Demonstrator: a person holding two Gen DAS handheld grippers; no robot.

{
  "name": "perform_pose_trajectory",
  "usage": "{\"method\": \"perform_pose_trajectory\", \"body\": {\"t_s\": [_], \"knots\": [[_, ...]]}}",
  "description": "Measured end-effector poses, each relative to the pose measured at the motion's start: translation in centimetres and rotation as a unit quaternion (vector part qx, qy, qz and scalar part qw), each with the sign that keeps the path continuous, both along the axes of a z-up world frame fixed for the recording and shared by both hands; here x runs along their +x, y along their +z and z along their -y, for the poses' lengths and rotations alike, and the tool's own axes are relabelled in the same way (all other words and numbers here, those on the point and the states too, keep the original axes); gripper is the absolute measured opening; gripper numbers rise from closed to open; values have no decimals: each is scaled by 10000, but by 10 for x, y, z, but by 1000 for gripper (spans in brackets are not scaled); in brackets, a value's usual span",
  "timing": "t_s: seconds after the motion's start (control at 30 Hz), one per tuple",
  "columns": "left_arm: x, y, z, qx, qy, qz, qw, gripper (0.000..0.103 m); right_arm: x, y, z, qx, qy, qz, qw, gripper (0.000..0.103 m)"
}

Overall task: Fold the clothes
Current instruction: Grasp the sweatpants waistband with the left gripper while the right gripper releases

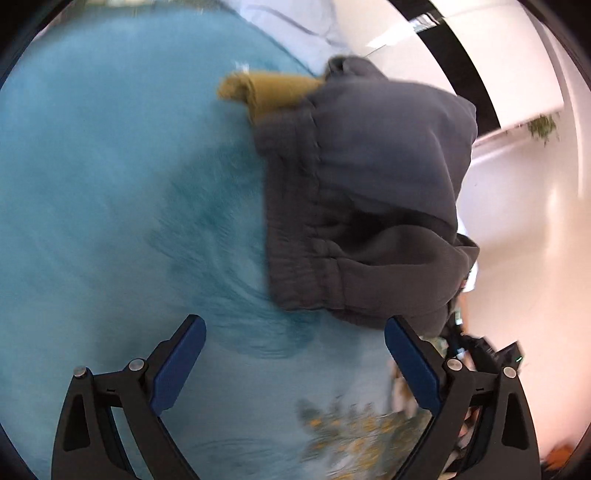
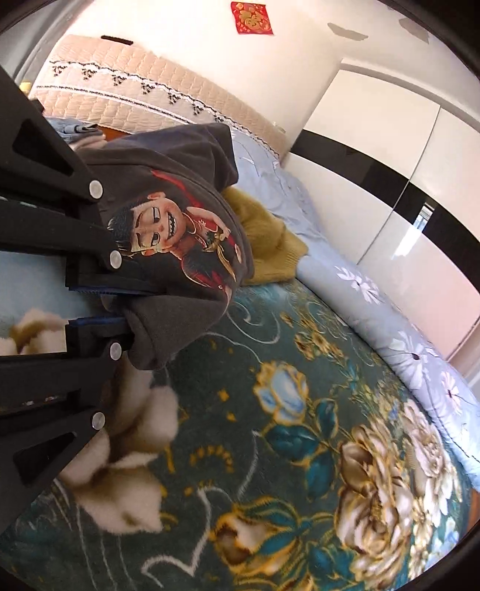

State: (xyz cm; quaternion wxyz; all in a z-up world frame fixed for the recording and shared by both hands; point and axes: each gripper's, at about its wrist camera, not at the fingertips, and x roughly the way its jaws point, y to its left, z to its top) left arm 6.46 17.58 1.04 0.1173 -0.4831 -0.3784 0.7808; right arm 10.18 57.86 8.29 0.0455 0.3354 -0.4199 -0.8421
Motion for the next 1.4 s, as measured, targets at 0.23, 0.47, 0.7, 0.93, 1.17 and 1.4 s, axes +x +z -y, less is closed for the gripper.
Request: {"method": "perform_pose_trajectory", "body": {"t_s": [0.23, 0.47, 0.7, 0.93, 1.17, 1.4], "knots": [[-11, -23, -2, 2214, 321, 366, 9740, 97, -1, -13, -9, -536, -22, 15, 9986, 12], [-19, -55, -3, 3390, 987, 689, 9331, 67, -1, -11, -7, -528, 8, -10, 9986, 12], [-15, -15, 28, 1943, 1014, 162, 9756, 24, -4, -6, 8, -429, 408, -137, 9982, 12], [24, 73, 99, -94, 1594, -1415, 9770, 20, -5, 22, 77, 76, 2008, -728, 9769, 16], [72, 109, 203, -1046, 2652, -1970, 9380, 19, -1, 28, 122, 428, 2928, -896, 9510, 53], [97, 21, 204, -591, 3145, -1333, 9380, 19, -13, 14, 96, 481, 2279, -452, 9714, 55]]}}
